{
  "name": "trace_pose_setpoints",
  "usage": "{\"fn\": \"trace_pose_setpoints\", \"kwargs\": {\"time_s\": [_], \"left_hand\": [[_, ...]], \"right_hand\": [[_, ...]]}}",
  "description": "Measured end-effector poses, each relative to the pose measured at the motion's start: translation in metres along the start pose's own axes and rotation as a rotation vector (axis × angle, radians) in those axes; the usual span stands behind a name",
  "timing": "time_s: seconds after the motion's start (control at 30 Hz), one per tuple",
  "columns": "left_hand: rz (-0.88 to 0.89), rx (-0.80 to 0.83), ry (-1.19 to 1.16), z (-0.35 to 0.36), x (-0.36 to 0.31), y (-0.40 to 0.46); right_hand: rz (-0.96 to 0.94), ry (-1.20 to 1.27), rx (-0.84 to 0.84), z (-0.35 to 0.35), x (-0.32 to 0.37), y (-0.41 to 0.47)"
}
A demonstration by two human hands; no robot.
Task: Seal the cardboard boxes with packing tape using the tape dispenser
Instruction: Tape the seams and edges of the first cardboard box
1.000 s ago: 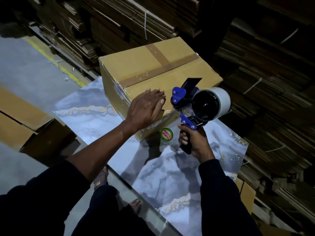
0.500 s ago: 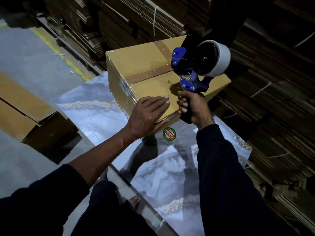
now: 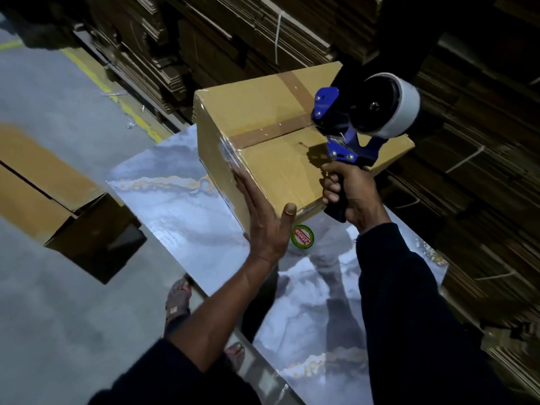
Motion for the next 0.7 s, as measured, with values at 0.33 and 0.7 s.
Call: {"fn": "trace_pose_setpoints", "kwargs": {"time_s": [0.33, 0.7], "left_hand": [[-0.055, -0.024, -0.137, -0.013, 0.027, 0.036], [-0.135, -0.012, -0.152, -0.036, 0.057, 0.132]], "right_hand": [[0.007, -0.127, -0.007, 0.010, 0.003, 0.005], [0.094, -0.119, 0.049, 0.014, 0.010, 0.009]]}}
Point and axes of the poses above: each hand's wrist, its own y-axis towards the middle knuckle, its own z-axis out of the palm, x = y × z, the point moved 6 cm from there along y, towards the middle knuckle, and after that the axes turned 7 degrees about -y, right-handed, at the moved point
